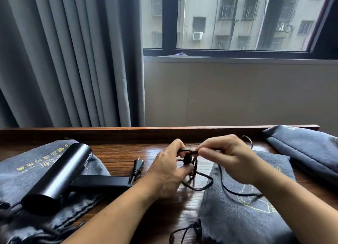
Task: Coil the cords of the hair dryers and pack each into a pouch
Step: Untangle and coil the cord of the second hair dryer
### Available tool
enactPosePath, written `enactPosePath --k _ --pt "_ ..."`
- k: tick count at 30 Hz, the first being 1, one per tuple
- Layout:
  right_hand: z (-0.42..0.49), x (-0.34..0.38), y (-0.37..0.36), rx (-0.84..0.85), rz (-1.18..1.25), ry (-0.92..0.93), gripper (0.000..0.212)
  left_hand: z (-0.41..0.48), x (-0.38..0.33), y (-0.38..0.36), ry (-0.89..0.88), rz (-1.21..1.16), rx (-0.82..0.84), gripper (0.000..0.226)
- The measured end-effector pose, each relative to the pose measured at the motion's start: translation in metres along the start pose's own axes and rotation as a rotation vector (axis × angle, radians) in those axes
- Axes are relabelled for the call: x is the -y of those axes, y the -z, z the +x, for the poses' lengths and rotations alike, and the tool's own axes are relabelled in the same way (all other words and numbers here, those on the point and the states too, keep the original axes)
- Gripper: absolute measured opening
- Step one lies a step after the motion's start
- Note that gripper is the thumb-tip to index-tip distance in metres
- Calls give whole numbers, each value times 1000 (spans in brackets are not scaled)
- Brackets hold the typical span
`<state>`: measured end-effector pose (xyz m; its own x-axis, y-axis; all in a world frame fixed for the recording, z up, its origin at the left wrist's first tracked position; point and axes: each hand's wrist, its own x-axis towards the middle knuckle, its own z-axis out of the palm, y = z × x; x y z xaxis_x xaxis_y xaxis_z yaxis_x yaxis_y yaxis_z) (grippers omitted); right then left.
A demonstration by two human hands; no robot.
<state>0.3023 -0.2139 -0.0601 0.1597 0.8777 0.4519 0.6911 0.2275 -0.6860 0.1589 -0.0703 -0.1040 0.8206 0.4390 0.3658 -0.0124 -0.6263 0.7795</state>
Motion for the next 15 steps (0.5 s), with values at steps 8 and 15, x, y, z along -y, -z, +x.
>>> enactPosePath --k 8,15 --pt "2 -9 20 -115 -234 -102 21 2 0 4 33 -37 -196 36" --pt "3 4 -10 6 -544 17 44 -3 -12 2 2 83 -186 43"
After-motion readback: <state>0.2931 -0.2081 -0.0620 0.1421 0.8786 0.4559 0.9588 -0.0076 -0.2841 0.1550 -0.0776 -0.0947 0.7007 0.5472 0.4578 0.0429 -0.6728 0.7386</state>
